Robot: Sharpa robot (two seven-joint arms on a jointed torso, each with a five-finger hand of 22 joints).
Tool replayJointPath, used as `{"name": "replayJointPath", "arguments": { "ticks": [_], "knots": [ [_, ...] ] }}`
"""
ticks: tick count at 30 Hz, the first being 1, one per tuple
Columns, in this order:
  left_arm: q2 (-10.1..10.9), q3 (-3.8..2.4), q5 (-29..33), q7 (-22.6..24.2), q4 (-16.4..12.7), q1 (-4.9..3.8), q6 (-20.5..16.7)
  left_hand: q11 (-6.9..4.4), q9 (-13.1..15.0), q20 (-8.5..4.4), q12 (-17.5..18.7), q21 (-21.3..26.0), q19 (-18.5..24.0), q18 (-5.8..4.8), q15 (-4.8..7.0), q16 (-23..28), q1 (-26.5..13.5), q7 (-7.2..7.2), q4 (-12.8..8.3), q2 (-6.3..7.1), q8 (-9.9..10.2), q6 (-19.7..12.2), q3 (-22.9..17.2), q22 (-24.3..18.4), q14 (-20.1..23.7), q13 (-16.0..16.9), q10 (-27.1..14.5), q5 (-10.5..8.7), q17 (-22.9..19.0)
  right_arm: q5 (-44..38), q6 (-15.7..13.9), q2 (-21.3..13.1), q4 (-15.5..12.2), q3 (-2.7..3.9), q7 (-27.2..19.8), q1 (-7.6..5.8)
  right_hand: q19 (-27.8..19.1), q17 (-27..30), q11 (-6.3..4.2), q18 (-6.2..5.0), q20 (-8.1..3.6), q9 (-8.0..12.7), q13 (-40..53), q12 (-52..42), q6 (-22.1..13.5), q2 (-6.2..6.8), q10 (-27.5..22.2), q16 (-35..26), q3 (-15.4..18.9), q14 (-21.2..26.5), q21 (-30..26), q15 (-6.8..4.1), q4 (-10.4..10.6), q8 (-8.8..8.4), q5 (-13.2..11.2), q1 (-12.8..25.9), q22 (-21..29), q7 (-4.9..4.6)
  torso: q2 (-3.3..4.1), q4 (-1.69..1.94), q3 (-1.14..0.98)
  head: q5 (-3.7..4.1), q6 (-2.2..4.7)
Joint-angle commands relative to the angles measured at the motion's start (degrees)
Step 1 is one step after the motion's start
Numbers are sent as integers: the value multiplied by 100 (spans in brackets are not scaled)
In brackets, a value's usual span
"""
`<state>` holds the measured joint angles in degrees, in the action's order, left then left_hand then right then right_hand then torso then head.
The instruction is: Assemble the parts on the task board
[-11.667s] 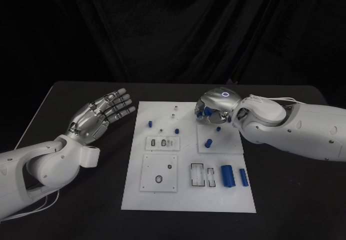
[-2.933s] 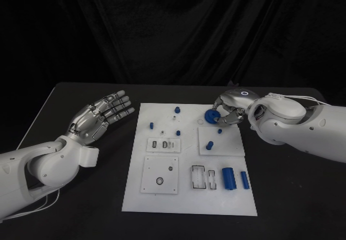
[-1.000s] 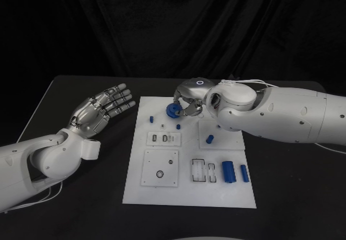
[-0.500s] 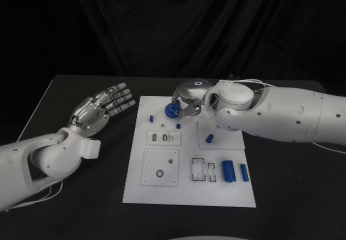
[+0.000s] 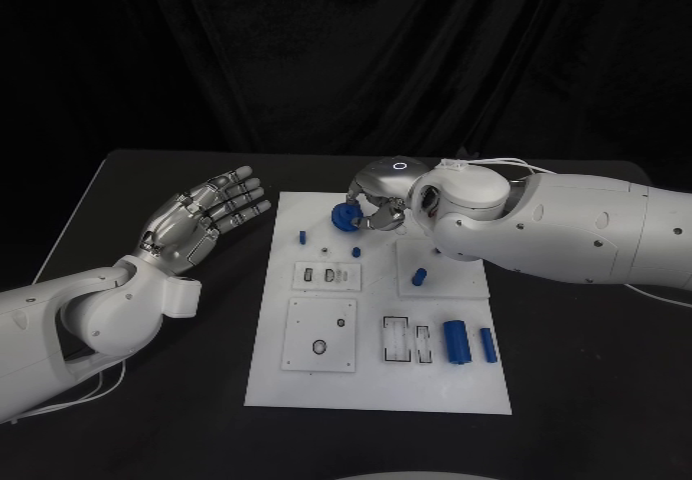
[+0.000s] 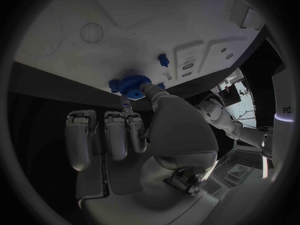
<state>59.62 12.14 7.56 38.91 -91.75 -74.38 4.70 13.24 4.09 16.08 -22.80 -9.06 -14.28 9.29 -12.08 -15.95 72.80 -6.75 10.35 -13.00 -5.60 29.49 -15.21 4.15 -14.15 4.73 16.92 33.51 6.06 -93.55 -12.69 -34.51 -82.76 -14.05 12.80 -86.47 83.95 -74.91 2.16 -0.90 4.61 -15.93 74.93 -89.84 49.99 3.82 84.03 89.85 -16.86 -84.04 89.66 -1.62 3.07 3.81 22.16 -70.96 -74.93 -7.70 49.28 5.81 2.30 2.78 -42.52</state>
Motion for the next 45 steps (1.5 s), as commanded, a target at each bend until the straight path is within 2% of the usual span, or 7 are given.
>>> {"name": "replayJointPath", "arguments": {
  "ticks": [1, 9, 10, 13, 34, 37, 45],
  "knots": [
    [-1, -3, -8, 151, -2, 14, 96, 14, 6, 35, -39, -32, -18, -110, -26, -33, -45, -14, 3, -5, -19, 8, -39, 8, -2, 10, 33, 35, 9, -38, 37, -13, 12, -9, 145, 33, 566, -1509, 48, 72, 46, 18, 1507, -16, -33, -12, 597, 15, -14, -596, -10, 47, -28, 1, 29, -39, -1473, -15, 0, -3, -1, -9, 0],
    [-5, -3, -8, 142, 8, 22, 103, 15, 4, 35, -31, -32, -18, -112, -28, -38, -49, -15, 1, -4, -17, -2, -45, 8, -4, 7, 25, 36, 10, -38, 23, -39, -6, -9, 68, 45, 553, -1509, 29, 66, 44, 112, 1507, -16, -260, 23, 597, 15, -6, -596, -27, 35, -73, -26, -144, -39, -1461, -12, 0, -3, -2, -11, -11],
    [-7, -3, -8, 142, 10, 23, 103, 15, 4, 35, -31, -32, -18, -112, -28, -38, -49, -15, 1, -4, -17, -2, -45, 8, -4, 7, 25, 36, 10, -38, 26, -43, -13, -9, 50, 48, 537, -1509, 1, 58, 31, 178, 1507, -16, -469, 38, 597, 15, 10, -596, -46, 15, -102, -29, -279, -50, -1447, 17, 1, 0, -3, -1, -9],
    [-9, -3, -8, 142, 17, 25, 105, 14, 3, 36, -29, -30, -14, -112, -29, -38, -50, -15, 1, -4, -17, -6, -47, 7, -3, 6, 22, 37, 10, -38, 32, -54, -35, -9, -3, 52, 516, -1509, -49, 48, -4, 259, 1507, -16, -670, 56, 597, 15, 11, -596, -73, -27, -191, -22, -348, -135, -1429, 83, 0, 1, -4, 6, -13],
    [-9, -3, -8, 96, 53, 46, 123, 15, 2, 36, -31, -31, -15, -115, -32, -43, -57, -17, -2, -2, -14, -14, -56, 7, -3, 5, 17, 36, 10, -38, -271, -160, -140, -9, -55, 77, 483, -1509, -84, 33, -51, 318, 1507, -16, -688, 58, 597, 15, 104, -596, -117, -68, -190, 24, -653, -96, -1400, 110, 0, 1, 3, -23, -58],
    [-10, -3, -8, 95, 61, 52, 126, 15, 2, 36, -31, -31, -15, -115, -32, -43, -57, -17, -2, -2, -14, -14, -56, 7, -3, 5, 17, 36, 10, -38, -330, -169, -147, -9, -69, 78, 479, -1509, -76, 31, -53, 347, 1507, -16, -716, 48, 597, 15, 177, -596, -125, -65, -136, 22, -839, -29, -1396, 97, 0, -2, 3, -26, -62],
    [-11, -3, -8, 107, 60, 66, 137, 16, 2, 36, -36, -35, -20, -117, -34, -47, -61, -19, -3, -1, -15, -10, -61, 9, -4, 5, 17, 36, 11, -38, -503, -176, -153, -9, -86, 79, 455, -1509, -69, 20, -50, 371, 1507, -16, -727, 10, 597, 15, 244, -596, -157, -58, -53, 29, -876, 61, -1375, 89, 3, -1, 0, -25, -68]
  ]
}}
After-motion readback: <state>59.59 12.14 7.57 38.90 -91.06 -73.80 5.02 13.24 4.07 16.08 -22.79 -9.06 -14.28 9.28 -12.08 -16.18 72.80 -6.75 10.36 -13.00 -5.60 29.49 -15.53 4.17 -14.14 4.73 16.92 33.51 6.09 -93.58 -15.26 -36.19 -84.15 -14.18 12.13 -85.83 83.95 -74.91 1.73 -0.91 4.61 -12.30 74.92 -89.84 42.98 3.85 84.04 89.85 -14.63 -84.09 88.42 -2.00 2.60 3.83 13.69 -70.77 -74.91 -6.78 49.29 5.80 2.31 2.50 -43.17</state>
